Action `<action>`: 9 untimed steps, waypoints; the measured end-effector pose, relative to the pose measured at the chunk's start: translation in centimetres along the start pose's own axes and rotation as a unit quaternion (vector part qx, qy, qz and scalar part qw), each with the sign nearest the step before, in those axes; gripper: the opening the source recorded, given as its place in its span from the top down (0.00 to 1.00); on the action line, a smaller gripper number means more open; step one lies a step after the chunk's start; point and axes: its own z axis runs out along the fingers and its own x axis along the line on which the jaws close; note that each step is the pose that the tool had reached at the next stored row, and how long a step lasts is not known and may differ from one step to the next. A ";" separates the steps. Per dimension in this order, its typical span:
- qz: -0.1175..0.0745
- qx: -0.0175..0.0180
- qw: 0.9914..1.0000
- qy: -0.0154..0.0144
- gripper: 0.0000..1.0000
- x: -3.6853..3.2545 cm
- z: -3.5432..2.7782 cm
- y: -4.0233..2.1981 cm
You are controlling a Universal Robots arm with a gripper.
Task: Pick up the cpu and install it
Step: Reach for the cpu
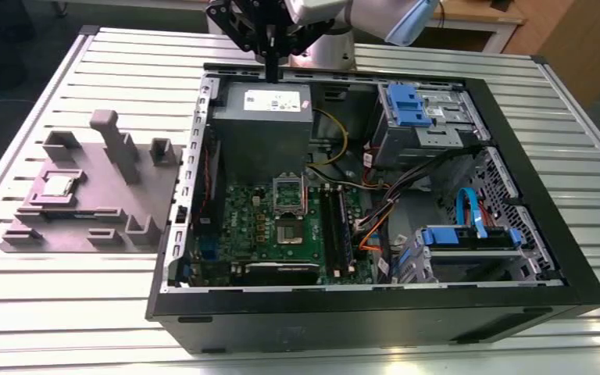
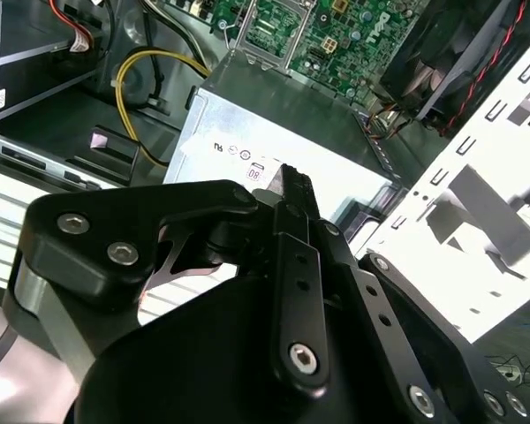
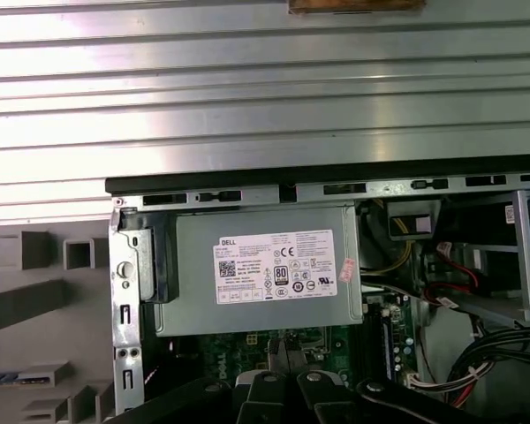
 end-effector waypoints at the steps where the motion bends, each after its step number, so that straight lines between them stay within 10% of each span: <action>1: 0.000 0.000 1.000 0.000 0.90 0.02 0.00 0.00; 9: 0.000 0.000 1.000 0.000 0.90 0.34 -0.01 -0.03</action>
